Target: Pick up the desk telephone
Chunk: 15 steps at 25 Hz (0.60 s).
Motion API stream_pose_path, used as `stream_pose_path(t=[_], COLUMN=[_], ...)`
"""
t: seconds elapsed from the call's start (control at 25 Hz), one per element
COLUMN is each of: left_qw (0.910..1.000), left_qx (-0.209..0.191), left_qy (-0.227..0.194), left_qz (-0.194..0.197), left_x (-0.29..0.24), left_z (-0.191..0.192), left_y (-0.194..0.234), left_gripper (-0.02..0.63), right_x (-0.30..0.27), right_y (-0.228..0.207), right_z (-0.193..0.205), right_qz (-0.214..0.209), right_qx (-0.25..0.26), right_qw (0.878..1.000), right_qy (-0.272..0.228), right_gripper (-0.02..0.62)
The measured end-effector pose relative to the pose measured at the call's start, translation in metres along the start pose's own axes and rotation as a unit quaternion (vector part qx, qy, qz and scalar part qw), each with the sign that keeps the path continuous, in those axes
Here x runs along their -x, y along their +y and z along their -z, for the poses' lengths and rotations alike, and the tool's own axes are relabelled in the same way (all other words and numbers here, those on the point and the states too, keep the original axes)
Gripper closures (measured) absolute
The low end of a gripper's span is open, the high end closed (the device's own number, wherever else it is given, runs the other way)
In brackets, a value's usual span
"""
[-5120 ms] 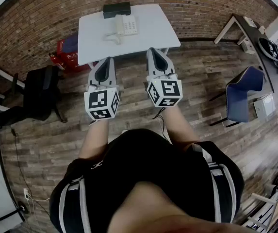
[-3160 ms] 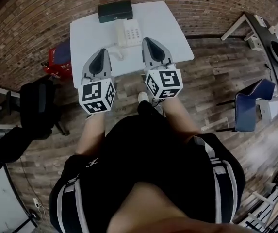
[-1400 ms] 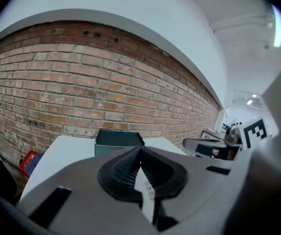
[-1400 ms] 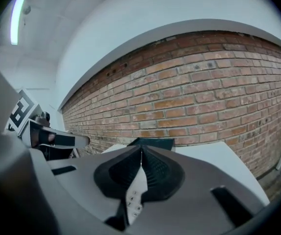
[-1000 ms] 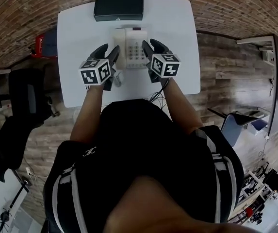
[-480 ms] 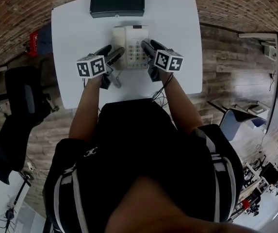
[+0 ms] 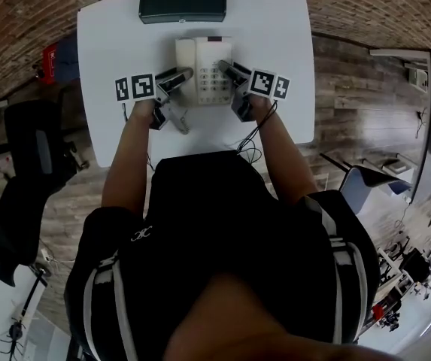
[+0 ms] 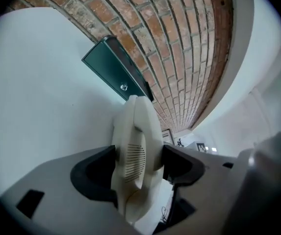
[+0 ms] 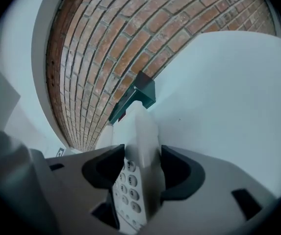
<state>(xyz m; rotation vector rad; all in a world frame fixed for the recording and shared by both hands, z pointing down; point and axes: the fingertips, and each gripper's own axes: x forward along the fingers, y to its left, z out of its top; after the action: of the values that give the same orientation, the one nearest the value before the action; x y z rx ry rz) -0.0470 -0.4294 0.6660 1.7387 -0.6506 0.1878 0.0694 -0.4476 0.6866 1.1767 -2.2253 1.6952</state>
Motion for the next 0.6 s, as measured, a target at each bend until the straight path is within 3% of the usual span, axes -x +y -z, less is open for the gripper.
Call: stream_pose_path(t=[0.16,0.36,0.6], left_qw=[1.0,0.9995,0.9995], left_qx=[0.004,-0.004,0.003], left_qy=[0.007,0.01,-0.03], left_qz=[0.001,-0.029,-0.011], left_x=[0.0,0.003,0.015], left_z=[0.0,0.005,0.012], left_y=[-0.001,-0.006,-0.021], left_gripper=[0.302,0.322,0.327], right_x=[0.001,0.005,0.02], right_y=[-0.001,0.002,0.02], right_z=[0.001,0.001,-0.004], right_qz=[0.003,0.014,0.019], right_qx=[-0.009,0.0,0.036], right_qw=[1.0,1.0,0.999], right_qy=[0.008,0.01,-0.012], right_gripper=[0.396,0.397,0.399])
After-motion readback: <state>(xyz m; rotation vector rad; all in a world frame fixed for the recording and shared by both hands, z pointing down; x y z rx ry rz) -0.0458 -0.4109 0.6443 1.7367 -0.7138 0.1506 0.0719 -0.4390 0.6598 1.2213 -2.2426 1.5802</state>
